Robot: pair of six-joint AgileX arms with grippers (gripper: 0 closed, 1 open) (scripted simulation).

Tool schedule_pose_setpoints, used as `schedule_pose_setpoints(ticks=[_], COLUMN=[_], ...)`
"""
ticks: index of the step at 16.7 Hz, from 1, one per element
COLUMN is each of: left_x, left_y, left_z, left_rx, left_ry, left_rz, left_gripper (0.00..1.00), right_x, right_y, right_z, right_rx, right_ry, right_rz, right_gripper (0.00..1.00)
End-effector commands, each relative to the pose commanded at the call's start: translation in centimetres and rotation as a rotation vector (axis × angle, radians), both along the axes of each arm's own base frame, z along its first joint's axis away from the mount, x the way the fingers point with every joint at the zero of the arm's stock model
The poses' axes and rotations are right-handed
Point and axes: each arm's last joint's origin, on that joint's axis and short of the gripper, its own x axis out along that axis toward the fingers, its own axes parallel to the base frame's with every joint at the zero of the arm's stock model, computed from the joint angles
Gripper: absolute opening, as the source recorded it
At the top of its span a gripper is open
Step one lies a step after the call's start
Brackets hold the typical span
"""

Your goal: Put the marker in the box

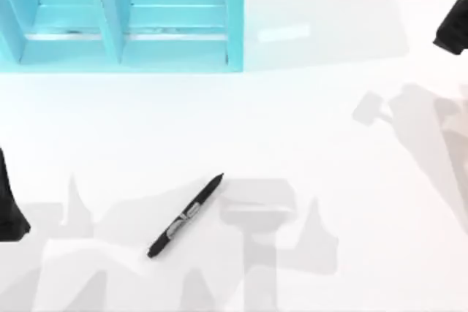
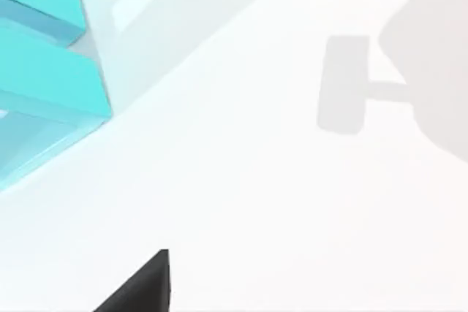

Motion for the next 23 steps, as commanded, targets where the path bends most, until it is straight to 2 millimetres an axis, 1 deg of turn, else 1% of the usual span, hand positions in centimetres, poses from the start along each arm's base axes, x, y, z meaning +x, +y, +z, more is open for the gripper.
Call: schedule_pose_setpoints(ticks=[2, 4, 6, 7, 8, 10, 12, 14, 16, 18, 19, 23], left_x=[0.0, 0.0, 0.0, 0.0, 0.0, 0.0, 0.0, 0.0, 0.0, 0.0, 0.0, 0.0], left_y=[0.0, 0.0, 0.0, 0.0, 0.0, 0.0, 0.0, 0.0, 0.0, 0.0, 0.0, 0.0], left_z=[0.0, 0.0, 0.0, 0.0, 0.0, 0.0, 0.0, 0.0, 0.0, 0.0, 0.0, 0.0], left_rx=[0.0, 0.0, 0.0, 0.0, 0.0, 0.0, 0.0, 0.0, 0.0, 0.0, 0.0, 0.0], left_ry=[0.0, 0.0, 0.0, 0.0, 0.0, 0.0, 0.0, 0.0, 0.0, 0.0, 0.0, 0.0], left_rz=[0.0, 0.0, 0.0, 0.0, 0.0, 0.0, 0.0, 0.0, 0.0, 0.0, 0.0, 0.0], left_gripper=[1.0, 1.0, 1.0, 1.0, 1.0, 1.0, 1.0, 1.0, 1.0, 1.0, 1.0, 1.0], right_x=[3.9, 6.9, 8.8, 9.3, 9.5, 9.1, 8.0, 6.6, 5.3, 4.4, 4.2, 4.2], right_y=[3.2, 7.1, 11.5, 13.7, 15.9, 20.2, 24.0, 27.1, 29.4, 30.8, 31.1, 31.1], right_z=[-1.5, -3.9, -6.5, -7.7, -8.8, -10.3, -11.0, -11.1, -10.8, -10.5, -10.4, -10.4], right_rx=[0.025, 0.017, -0.013, -0.032, -0.051, -0.085, -0.109, -0.119, -0.117, -0.11, -0.108, -0.108], right_ry=[0.202, 0.386, 0.53, 0.585, 0.63, 0.685, 0.708, 0.709, 0.698, 0.687, 0.684, 0.684], right_rz=[-0.031, -0.064, -0.093, -0.105, -0.114, -0.124, -0.121, -0.11, -0.095, -0.082, -0.079, -0.079], right_gripper=[1.0, 1.0, 1.0, 1.0, 1.0, 1.0, 1.0, 1.0, 1.0, 1.0, 1.0, 1.0])
